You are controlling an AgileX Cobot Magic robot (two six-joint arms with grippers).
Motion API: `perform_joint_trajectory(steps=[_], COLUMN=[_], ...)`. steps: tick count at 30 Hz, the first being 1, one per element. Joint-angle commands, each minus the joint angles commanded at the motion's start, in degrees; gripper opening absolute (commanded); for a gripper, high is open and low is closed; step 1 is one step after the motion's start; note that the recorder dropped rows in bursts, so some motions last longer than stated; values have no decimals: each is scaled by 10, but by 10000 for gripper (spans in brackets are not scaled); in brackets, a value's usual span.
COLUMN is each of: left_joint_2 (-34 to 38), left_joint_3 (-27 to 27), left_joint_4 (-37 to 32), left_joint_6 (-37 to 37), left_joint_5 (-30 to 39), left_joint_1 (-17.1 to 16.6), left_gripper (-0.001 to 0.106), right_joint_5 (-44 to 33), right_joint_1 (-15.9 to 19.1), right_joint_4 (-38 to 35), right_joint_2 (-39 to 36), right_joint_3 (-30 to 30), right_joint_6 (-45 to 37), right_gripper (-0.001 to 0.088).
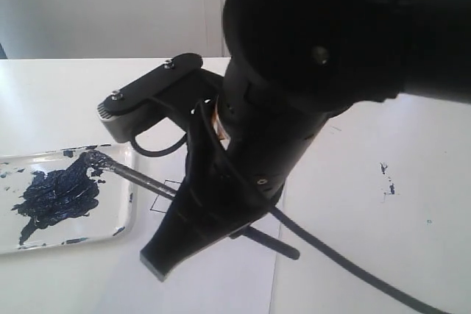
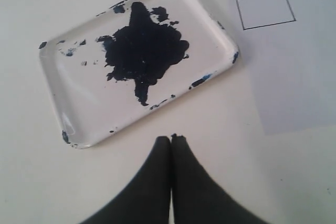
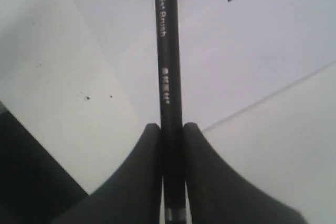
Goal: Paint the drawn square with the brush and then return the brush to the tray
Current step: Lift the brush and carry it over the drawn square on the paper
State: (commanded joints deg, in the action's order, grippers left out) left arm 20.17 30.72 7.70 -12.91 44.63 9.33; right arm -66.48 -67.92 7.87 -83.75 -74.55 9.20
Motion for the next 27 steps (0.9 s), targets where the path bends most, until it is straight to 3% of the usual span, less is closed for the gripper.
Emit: perform_joint_trajectory(steps=[6,10,12,16,19,27], left_joint_2=[39,89,118,171,207,299], left_joint_3=[0,0,0,0,0,0], left_joint_4=[40,110,143,196,210,227], left_joint_6=[-18,-85,-120,-168,-183,-223], left_joint_5=[5,5,5,-3,-16,-50], left_joint_1=[0,0,0,0,0,15], left_gripper=[0,9,75,345,481,487], right_joint_5=[-35,-35,-35,-35,-35,-35], right_joint_1=[0,0,0,0,0,0], right_joint_4=[38,60,63,75,74,73], right_joint_2=[27,37,43,51,53,53], right_joint_3=[1,1,3,20,34,71], right_joint_6=[3,3,1,0,1,14], right_gripper=[0,0,0,0,0,0])
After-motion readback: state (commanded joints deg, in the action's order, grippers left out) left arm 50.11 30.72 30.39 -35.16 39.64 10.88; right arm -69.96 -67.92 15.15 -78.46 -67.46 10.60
